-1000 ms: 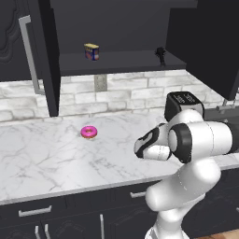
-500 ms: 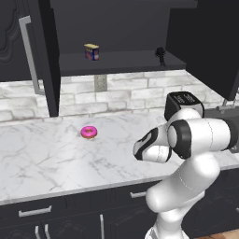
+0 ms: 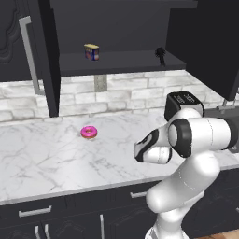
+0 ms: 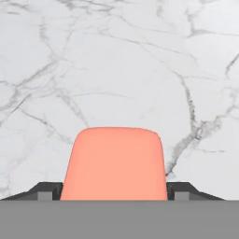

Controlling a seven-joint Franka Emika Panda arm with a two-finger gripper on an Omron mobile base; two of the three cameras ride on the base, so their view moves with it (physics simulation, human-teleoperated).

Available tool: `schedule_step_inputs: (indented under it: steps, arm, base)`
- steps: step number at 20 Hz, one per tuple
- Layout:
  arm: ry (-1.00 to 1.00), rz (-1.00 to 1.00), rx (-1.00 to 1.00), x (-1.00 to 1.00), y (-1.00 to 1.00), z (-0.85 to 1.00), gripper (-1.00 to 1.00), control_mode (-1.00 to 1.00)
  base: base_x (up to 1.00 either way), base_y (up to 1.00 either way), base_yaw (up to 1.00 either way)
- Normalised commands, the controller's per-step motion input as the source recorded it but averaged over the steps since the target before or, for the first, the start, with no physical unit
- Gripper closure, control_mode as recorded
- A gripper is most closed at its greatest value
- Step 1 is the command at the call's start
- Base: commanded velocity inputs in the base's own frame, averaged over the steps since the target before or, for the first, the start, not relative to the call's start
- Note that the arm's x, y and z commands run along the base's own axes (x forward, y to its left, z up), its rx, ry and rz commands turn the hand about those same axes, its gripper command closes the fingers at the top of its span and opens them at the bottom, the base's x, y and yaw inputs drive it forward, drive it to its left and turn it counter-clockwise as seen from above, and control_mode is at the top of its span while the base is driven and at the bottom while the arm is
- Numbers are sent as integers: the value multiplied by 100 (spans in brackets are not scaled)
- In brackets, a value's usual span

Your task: Pick the bar soap and dish brush from the cabinet and place them on the counter.

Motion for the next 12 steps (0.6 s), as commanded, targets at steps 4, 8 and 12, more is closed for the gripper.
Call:
schedule_step_inputs:
  steps: [4,8,12]
  arm:
    - [0,0,0,0,-8,6,-100,-100]
    - [0,0,0,0,-15,14,-100,-100]
    - [-6,0,0,0,-5,62,-100,-100]
  base:
    - [0,0,0]
    - [0,0,0]
    - [0,0,0]
